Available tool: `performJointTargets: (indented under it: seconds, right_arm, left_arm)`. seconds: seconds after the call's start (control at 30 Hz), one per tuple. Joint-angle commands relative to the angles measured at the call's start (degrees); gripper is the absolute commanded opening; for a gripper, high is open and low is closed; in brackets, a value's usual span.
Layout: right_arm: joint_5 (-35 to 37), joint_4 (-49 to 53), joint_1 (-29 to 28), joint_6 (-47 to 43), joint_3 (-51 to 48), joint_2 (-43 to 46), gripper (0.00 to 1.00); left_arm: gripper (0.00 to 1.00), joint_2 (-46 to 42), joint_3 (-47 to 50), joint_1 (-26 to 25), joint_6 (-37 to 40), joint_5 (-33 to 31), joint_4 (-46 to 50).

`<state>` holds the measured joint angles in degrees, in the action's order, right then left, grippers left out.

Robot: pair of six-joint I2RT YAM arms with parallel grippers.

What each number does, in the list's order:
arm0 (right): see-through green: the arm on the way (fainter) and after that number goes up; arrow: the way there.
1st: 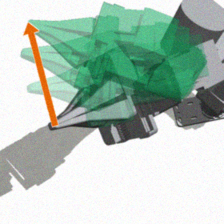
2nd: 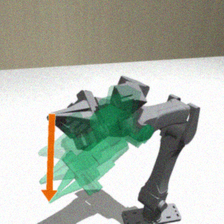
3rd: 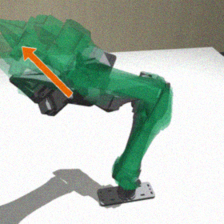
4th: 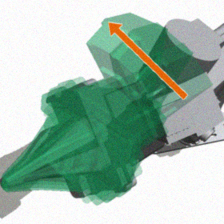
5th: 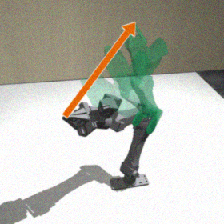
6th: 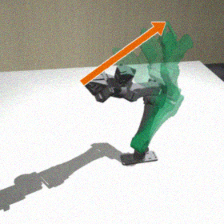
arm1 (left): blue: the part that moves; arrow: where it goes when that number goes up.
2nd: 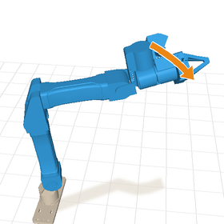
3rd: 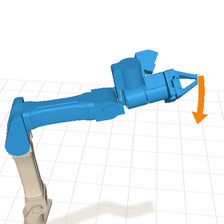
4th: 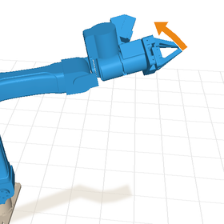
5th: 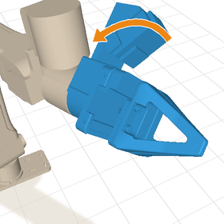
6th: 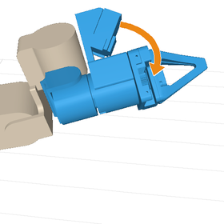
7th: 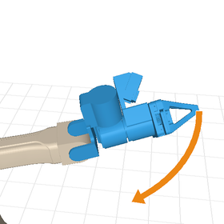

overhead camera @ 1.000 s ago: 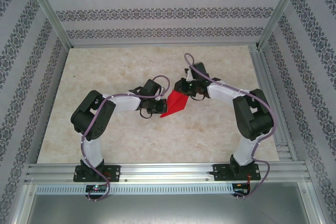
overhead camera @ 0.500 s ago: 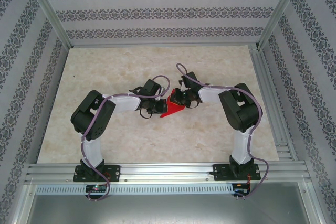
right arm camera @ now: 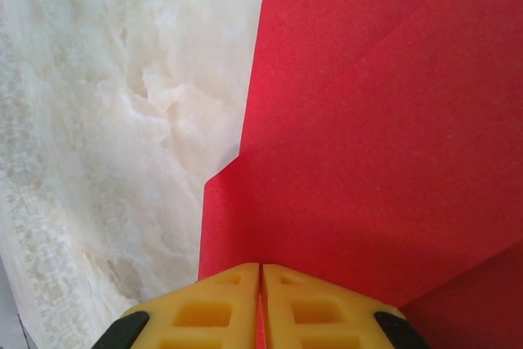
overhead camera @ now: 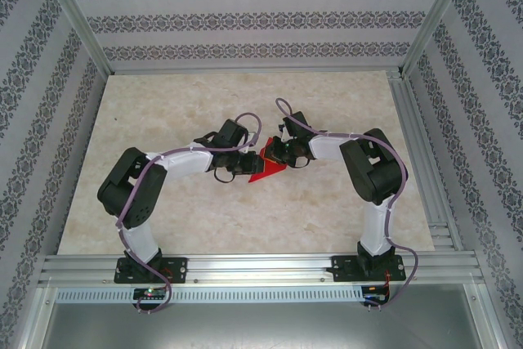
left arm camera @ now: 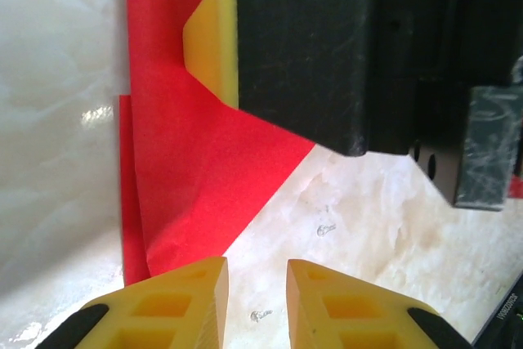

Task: Fold a paper plane with a square sheet of paper (pick it up from the middle)
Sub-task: Fourth fold the wing at the center of the table.

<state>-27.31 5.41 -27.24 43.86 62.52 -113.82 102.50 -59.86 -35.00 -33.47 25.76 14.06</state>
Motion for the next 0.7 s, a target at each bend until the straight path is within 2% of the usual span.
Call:
performJointTargets:
  seconds: [0.0,0.17,0.4,0.67]
  right_arm:
    - [3.94,2.57,0.13,-0.11,-1.1,-4.47,0.12]
    - [4.02,2.59,0.09,-0.1,-1.26,-4.92,0.12]
    - [4.11,3.05,0.09,-0.27,-1.01,-5.1,0.12]
    - [4.55,3.86,0.09,-0.62,-0.82,-5.3,0.12]
  left_arm:
    - [0.27,0.1,1.19,-0.46,-0.31,0.89,2.18]
    - [0.27,2.33,0.62,-0.5,-0.12,0.81,3.18]
    - [0.26,3.17,0.24,-0.5,0.08,-4.22,6.2]
    - [0.25,3.76,0.78,-0.49,-0.12,-5.59,7.28]
